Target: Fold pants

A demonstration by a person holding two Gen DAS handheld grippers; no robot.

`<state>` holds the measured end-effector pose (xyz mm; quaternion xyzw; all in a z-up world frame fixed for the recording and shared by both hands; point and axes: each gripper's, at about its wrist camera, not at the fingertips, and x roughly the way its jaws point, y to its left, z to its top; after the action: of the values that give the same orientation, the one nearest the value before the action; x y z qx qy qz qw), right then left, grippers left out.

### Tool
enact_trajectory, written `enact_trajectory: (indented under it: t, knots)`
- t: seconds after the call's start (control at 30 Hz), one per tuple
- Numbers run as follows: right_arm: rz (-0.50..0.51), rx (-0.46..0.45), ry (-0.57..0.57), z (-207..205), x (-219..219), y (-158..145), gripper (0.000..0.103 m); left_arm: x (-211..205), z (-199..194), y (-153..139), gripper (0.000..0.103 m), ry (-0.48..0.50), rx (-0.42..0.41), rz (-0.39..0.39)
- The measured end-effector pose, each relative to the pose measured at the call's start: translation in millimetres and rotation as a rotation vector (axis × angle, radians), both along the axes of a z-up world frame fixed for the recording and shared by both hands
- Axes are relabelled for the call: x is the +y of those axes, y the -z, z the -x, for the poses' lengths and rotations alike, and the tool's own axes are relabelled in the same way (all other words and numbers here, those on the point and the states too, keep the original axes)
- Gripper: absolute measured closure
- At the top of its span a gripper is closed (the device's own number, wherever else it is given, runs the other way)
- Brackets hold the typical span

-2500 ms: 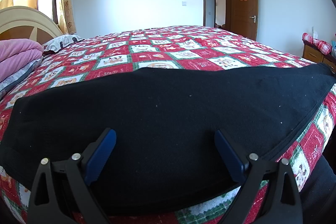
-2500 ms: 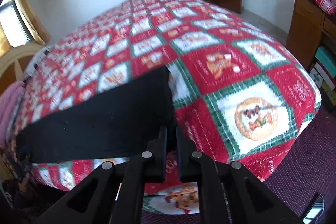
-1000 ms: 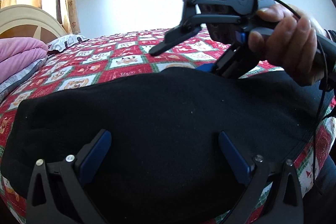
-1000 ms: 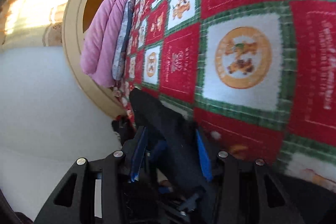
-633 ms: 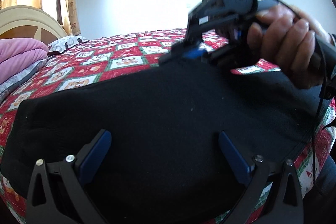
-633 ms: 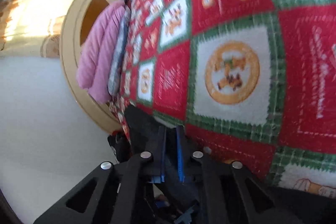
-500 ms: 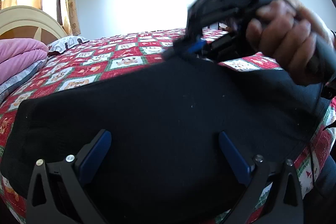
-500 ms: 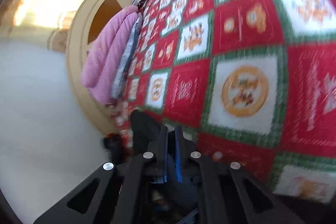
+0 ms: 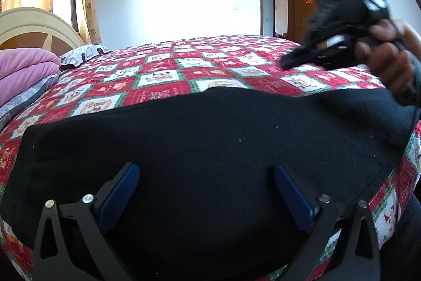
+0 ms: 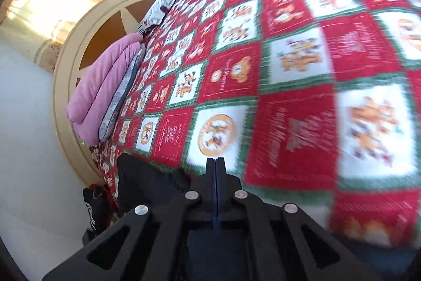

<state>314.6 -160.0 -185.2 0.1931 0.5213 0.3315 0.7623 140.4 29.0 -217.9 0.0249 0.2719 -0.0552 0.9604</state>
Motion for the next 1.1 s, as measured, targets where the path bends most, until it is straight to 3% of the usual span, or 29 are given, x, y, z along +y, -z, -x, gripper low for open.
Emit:
enact_trajectory:
  t: [0.2, 0.23, 0.27, 0.33, 0.37, 0.47, 0.57, 0.77, 0.83, 0.93, 1.1]
  knots:
    - [0.081, -0.056, 0.11, 49, -89, -18, 0.101, 0, 0, -1, 0.0, -0.005, 0.004, -0.004]
    - [0.092, -0.067, 0.143, 63, -114, -21, 0.097, 0, 0, -1, 0.0, -0.009, 0.009, -0.003]
    - [0.1, -0.072, 0.166, 72, -132, -23, 0.09, 1, -1, -1, 0.0, -0.011, 0.012, -0.002]
    - [0.105, -0.083, 0.241, 95, -176, -27, 0.038, 1, -2, -2, 0.0, -0.021, 0.026, 0.002]
    - [0.101, -0.093, 0.282, 105, -193, -29, 0.035, 1, -2, -3, 0.0, -0.028, 0.037, 0.004]
    - [0.091, -0.145, 0.405, 142, -252, -38, 0.035, -1, -1, -10, 0.0, -0.047, 0.084, 0.02]
    - [0.114, -0.219, 0.563, 180, -307, -50, 0.035, -4, 2, -22, 0.0, -0.023, 0.073, 0.105]
    - [-0.031, -0.251, 1.0, 256, -432, -52, 0.034, -38, -12, -25, 0.0, 0.063, 0.115, 0.106]
    - [-0.076, -0.257, 1.08, 271, -456, -49, 0.034, -45, -16, -23, 0.0, 0.074, 0.125, 0.107]
    - [-0.108, -0.248, 1.104, 282, -479, -41, 0.034, -51, -18, -18, 0.0, 0.055, 0.133, 0.094]
    - [-0.115, -0.257, 1.059, 275, -479, -33, 0.034, -55, -17, -16, 0.0, 0.043, 0.118, 0.067]
